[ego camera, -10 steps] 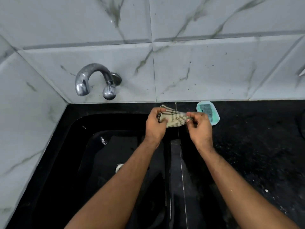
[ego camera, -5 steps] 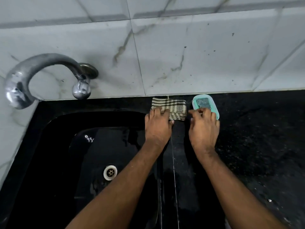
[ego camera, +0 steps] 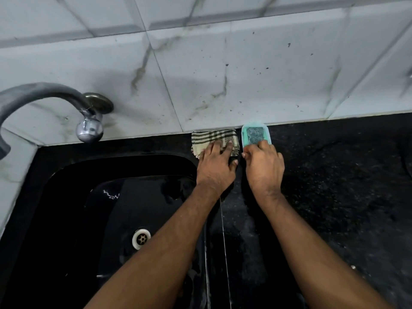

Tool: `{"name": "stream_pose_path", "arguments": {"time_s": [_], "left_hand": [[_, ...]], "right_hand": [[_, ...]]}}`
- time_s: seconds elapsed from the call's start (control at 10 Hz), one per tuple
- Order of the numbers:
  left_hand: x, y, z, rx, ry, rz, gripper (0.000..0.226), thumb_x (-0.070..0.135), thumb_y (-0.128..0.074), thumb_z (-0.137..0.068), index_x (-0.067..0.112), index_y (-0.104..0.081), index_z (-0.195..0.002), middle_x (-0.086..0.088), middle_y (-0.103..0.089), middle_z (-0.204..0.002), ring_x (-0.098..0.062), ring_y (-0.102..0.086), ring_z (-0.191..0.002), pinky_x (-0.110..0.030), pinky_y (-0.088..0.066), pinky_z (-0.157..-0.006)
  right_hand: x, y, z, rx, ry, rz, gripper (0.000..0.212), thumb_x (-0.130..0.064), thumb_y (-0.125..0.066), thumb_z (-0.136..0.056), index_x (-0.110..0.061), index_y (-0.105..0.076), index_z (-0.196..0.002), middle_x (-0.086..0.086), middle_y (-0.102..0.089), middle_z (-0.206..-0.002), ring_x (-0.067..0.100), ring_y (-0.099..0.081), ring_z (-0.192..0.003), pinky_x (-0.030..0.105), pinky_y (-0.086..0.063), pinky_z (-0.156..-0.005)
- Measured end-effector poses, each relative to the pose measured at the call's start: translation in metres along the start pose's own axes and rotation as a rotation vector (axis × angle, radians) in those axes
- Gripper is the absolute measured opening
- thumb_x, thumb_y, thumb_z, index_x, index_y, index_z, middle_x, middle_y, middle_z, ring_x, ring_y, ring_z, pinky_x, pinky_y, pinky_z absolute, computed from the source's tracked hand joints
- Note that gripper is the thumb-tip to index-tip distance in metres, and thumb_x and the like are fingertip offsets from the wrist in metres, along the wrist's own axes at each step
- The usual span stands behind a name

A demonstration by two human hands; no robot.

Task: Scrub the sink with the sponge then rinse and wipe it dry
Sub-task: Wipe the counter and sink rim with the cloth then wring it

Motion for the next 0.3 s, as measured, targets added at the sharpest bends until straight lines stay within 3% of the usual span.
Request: {"name": "stream_pose_path", "arguments": {"time_s": [0.3], "left_hand": [[-0.001,0.029,0.035,0.079,-0.013,-0.019,0.064,0.043,-0.047,-0.1,0.015,-0.028,-0.155,-0.007,-0.025,-0.162,-0.026,-0.022,-0.15,-0.044,-0.02,-0.123]], "right_hand": [[-0.003,0.022,0.018,0.039,-0.004,-0.034,0.025,-0.034,-0.063,-0.092,-0.024,-0.068,-0.114,0.001,-0.059,-0.11,0.023,-0.053,-0.102,0.04,-0.046,-0.082]]}}
Point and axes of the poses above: each hand's wrist, its own z-axis away from the middle knuckle, its own y-axis out of the back of the hand, x = y × z, the point moved 5 cm from there along -z, towards the middle knuckle
